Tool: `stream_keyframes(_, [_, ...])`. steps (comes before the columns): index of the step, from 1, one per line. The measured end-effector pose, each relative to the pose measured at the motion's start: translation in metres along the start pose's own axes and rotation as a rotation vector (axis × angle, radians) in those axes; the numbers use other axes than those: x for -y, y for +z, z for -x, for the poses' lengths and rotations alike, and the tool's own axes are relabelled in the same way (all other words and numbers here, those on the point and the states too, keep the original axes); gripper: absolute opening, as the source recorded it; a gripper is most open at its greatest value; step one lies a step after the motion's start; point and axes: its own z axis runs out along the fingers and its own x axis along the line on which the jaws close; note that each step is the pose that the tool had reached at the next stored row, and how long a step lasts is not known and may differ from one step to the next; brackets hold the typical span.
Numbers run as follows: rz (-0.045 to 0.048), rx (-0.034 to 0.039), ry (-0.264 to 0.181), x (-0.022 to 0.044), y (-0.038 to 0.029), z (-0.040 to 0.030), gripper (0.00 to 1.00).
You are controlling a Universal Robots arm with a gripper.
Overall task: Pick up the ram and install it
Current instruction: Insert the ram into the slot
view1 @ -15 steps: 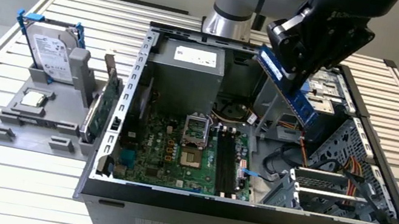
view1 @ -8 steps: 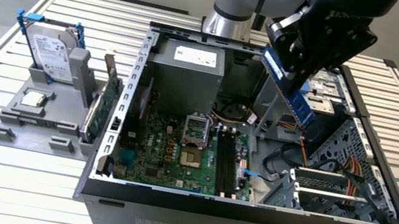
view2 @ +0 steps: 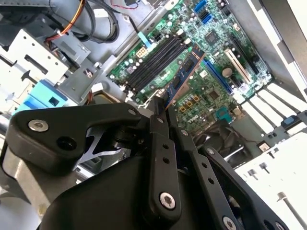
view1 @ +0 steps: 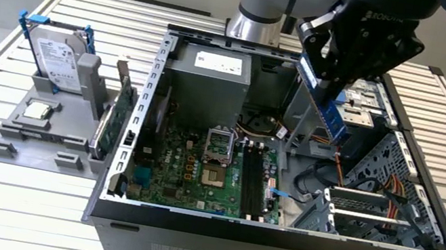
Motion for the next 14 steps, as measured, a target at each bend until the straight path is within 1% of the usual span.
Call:
stream_keyframes(8, [-0.0005,0.001,0.098,0.0,0.0005,0.0,0.0])
stream_keyframes(9, [-0.0007,0.0012,0.122,0.0,0.0006,0.0,0.0])
stream_keyframes(14, [-0.0022,0.001,0.127,-0.0002,0.0013,0.0,0.0])
